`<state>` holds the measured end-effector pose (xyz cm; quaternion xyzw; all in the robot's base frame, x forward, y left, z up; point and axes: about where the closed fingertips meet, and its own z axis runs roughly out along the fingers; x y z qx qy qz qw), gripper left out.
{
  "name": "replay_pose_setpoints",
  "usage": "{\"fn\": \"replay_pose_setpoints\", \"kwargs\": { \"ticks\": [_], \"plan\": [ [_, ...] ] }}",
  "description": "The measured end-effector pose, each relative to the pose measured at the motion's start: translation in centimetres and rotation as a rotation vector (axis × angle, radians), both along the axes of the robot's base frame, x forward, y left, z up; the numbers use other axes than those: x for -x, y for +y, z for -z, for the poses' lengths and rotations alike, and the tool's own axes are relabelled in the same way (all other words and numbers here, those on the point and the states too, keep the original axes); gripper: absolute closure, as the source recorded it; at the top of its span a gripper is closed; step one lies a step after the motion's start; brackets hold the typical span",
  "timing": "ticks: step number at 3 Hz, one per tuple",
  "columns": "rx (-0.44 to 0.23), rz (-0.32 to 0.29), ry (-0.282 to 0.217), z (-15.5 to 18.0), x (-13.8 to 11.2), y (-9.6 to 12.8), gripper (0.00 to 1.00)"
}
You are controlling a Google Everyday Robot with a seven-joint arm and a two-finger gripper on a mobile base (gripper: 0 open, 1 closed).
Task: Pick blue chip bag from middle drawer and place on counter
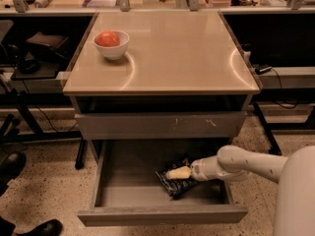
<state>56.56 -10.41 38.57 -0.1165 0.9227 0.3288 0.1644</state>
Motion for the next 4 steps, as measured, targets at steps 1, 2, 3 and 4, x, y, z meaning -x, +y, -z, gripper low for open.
{"fn": "replay_pose_setpoints", "kwargs": {
  "ticks": [1,2,3,4],
  "plan": [
    [0.0,0.0,0.0,0.0,0.0,0.01,0.42],
    [0.0,0.0,0.0,0.0,0.0,0.01,0.66],
    [0.0,0.0,0.0,0.01,0.0,0.01,0.89],
    [0.0,0.0,0.0,0.01,0.01,0.02,0.85]
  ]
}}
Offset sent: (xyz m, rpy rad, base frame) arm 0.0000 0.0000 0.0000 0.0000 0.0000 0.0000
